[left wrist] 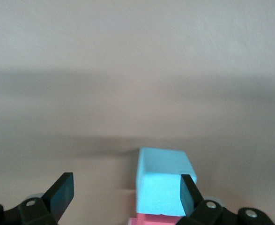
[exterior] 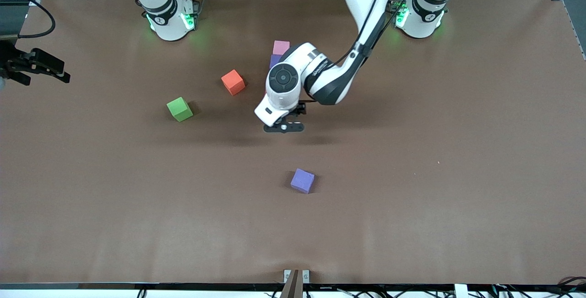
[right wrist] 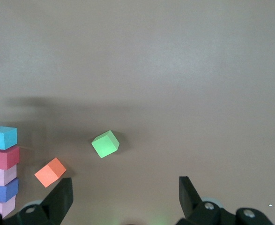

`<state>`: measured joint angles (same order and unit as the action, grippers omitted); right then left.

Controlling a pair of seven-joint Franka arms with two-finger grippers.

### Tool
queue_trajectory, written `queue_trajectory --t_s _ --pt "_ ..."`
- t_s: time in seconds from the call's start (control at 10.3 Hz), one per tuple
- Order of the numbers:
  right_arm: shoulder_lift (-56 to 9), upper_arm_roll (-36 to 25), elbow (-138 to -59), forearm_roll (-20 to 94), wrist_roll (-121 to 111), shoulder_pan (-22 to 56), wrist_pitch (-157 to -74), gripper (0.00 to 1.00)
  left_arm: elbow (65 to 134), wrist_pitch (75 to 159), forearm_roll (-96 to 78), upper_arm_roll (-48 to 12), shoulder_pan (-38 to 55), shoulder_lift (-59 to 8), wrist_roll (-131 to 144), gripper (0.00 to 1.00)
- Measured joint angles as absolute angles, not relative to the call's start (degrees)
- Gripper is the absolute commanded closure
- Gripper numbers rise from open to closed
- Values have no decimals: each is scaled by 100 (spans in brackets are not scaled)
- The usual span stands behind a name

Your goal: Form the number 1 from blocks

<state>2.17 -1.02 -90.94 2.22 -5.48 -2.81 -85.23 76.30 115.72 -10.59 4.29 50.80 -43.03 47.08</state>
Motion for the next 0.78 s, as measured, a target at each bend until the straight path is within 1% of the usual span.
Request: queue_trajectory --t_s 0.19,0.39,0.58,0.78 --pt "217 -95 -9094 222 -548 -281 -8517 0 7639 11420 -839 806 5010 -4000 5065 0" --pt "217 -89 -9096 221 -548 -280 -8502 0 7653 10972 -813 1076 4652 -3619 5106 0" --pt "216 -93 -9096 220 -546 -281 -8497 0 7670 10599 -772 1129 4009 -3254 5032 0" --pt "217 -101 -9096 220 -543 -282 -8485 0 7805 10411 -728 1130 3596 -2981 4848 0"
